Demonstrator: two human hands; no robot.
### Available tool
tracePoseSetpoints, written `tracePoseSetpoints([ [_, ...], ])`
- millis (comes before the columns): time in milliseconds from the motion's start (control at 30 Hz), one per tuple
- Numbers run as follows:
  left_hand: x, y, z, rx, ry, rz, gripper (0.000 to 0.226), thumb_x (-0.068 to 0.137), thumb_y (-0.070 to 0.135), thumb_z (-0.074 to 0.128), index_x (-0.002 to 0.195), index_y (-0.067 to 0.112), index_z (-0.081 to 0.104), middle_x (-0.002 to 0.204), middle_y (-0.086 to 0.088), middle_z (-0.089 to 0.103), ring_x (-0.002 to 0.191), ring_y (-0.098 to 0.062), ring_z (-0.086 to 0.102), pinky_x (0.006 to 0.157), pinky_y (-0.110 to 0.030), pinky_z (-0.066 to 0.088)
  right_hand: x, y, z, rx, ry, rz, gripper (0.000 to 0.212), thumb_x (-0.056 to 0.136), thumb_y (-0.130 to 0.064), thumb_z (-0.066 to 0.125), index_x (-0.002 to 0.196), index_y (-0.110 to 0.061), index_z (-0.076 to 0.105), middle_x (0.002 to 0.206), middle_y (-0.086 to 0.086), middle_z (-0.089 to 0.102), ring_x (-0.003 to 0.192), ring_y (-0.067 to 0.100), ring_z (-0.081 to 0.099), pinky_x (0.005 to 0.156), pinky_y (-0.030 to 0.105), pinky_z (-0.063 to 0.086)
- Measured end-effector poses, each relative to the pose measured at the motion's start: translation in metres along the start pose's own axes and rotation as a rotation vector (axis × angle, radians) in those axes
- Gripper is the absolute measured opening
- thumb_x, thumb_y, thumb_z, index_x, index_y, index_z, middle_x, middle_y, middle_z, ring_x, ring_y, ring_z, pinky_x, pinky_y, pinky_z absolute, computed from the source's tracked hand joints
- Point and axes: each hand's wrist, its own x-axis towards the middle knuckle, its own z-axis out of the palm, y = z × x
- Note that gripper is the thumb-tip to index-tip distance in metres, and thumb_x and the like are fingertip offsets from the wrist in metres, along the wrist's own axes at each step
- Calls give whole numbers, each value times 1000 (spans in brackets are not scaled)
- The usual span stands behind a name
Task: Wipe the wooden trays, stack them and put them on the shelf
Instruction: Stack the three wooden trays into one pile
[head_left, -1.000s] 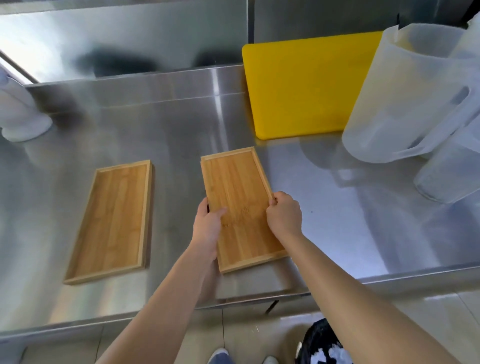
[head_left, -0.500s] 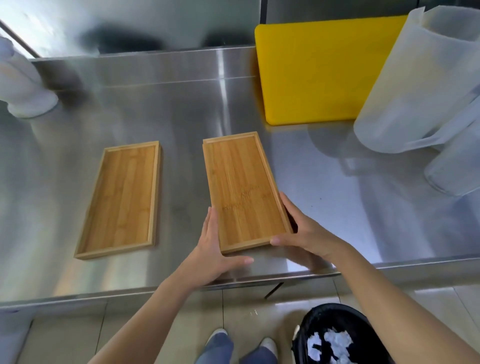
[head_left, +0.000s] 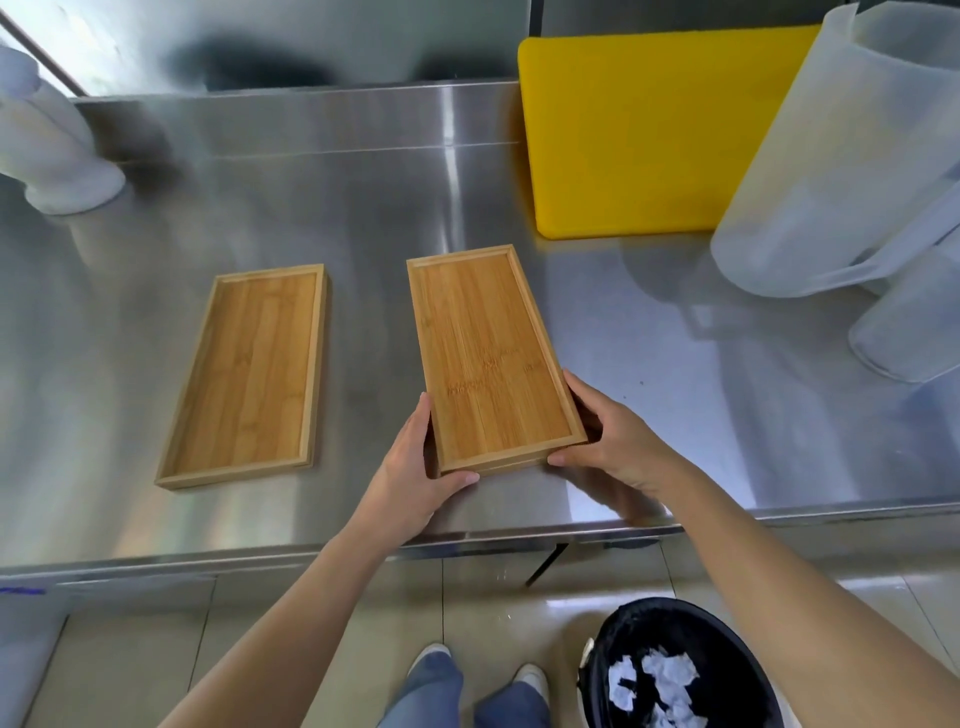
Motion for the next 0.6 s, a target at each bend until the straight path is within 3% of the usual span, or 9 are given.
tracePoseSetpoints([
  [167, -1, 1, -2, 4, 4, 7, 95, 80, 22, 72, 149, 27, 7, 149, 5, 35, 135, -12, 34, 115, -43, 29, -1, 1, 4, -26, 34, -3, 97, 72, -19, 77, 146, -35, 17, 142, -5, 43, 129, 17, 40, 111, 43, 33],
  [333, -3, 4, 0, 26, 20, 25, 94, 82, 20, 70, 149, 27, 5, 147, 6, 36, 134, -12, 35, 115, -40, 29, -1, 3, 8, -84, 52, 17, 99, 72, -25, 77, 146, -35, 12, 145, -4, 41, 131, 19, 39, 112, 46, 32],
  [600, -4, 2, 2, 70, 27, 16, 94, 83, 21, 69, 150, 26, 2, 148, 5, 36, 135, -14, 35, 113, -37, 29, -3, 3, 12, -172, 75, 19, 95, 78, -26, 72, 147, -31, 7, 146, -2, 40, 132, 21, 39, 111, 40, 32],
])
